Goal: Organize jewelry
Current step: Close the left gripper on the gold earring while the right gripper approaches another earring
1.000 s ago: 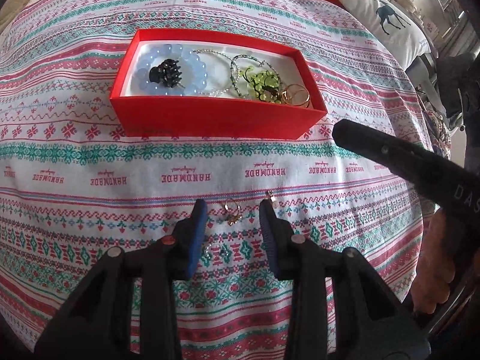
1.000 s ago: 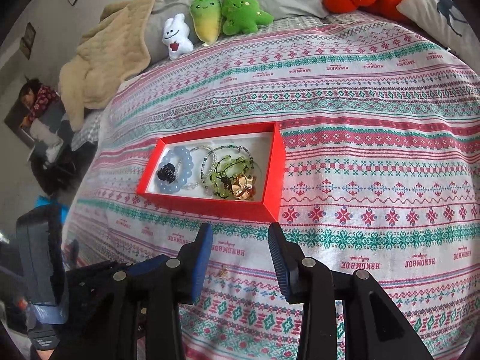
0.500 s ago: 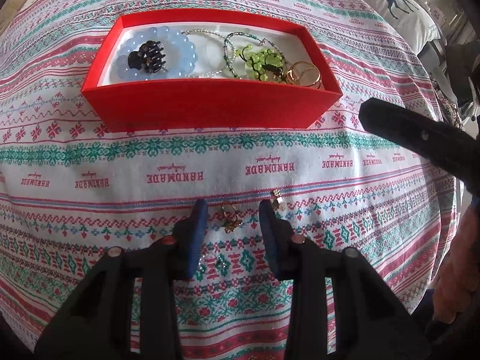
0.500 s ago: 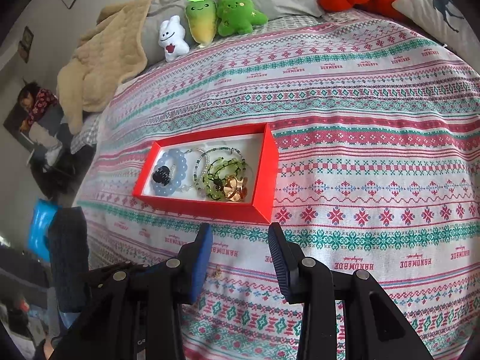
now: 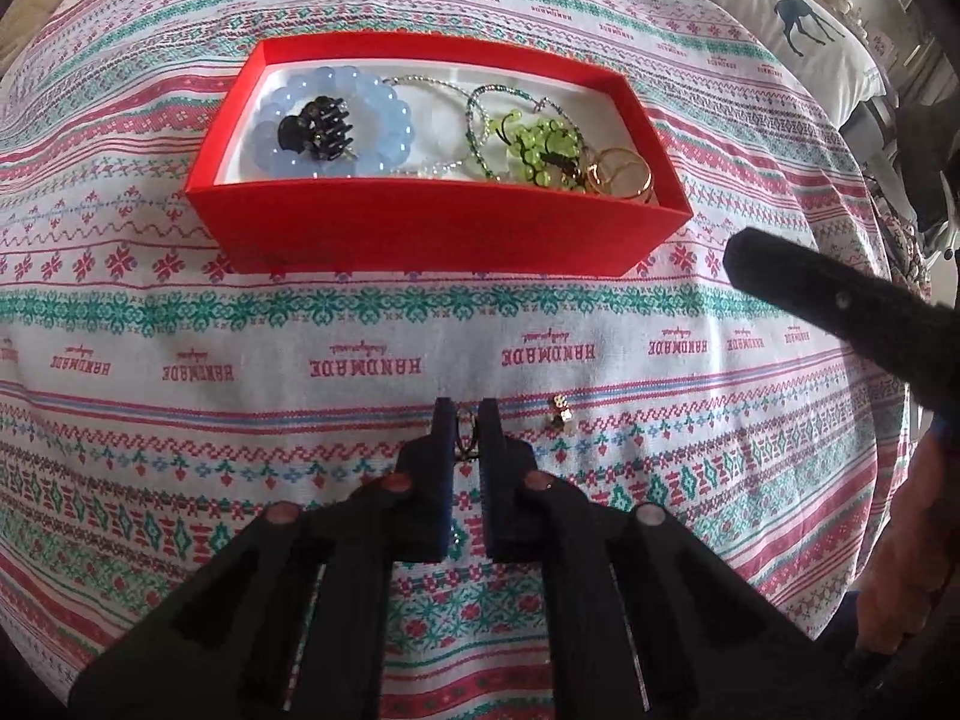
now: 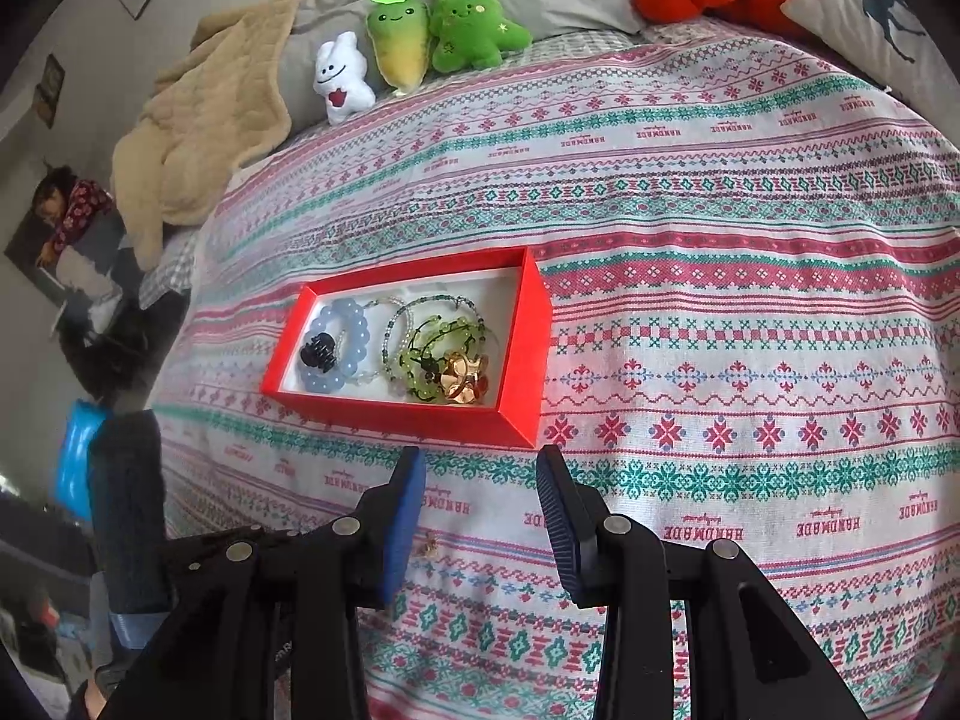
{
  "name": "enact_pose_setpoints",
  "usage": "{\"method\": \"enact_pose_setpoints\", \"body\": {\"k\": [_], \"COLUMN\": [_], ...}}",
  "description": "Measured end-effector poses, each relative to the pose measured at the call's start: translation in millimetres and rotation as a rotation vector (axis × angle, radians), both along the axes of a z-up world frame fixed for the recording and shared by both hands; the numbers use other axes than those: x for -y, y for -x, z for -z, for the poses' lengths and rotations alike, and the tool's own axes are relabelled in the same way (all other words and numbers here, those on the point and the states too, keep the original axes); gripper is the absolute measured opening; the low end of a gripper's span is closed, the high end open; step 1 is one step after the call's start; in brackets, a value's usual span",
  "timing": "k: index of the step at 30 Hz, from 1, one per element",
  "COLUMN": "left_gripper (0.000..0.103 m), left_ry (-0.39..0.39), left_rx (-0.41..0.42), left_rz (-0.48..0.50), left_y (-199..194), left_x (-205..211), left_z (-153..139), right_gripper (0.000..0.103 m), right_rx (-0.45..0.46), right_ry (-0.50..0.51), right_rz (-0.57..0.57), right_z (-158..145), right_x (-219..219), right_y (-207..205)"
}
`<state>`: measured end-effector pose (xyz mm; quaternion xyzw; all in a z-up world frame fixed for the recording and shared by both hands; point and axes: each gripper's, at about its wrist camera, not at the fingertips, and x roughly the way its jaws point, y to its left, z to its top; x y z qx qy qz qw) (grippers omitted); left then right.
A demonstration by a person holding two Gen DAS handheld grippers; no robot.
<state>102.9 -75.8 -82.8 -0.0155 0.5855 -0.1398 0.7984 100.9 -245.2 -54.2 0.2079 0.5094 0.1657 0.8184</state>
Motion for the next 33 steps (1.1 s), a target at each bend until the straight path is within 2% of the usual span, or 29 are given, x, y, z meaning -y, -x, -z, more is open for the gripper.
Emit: {"method": "enact_pose_setpoints", "body": {"k": [18, 23, 33], "left_gripper": [0.008, 0.008, 0.008], "left_ry": [0.163, 0.183, 0.198], "left_rx": [0.049, 0.055, 0.062], "left_rz": [-0.164, -0.204, -0.260], "left_y": [-11, -11, -6], "left_x": [-65, -80, -113], "left_z": [-35, -38, -41], "right_gripper": [0.039, 0.039, 0.039], "right_rx": [0.010, 0.012, 0.008], "right_ry": [0.022, 0.035, -0.010], "right_rz": [-0.036, -0.062, -0.114], "right_z": [1, 2, 2], "right_x": [-12, -20, -35], "right_y": [2, 4, 9]}}
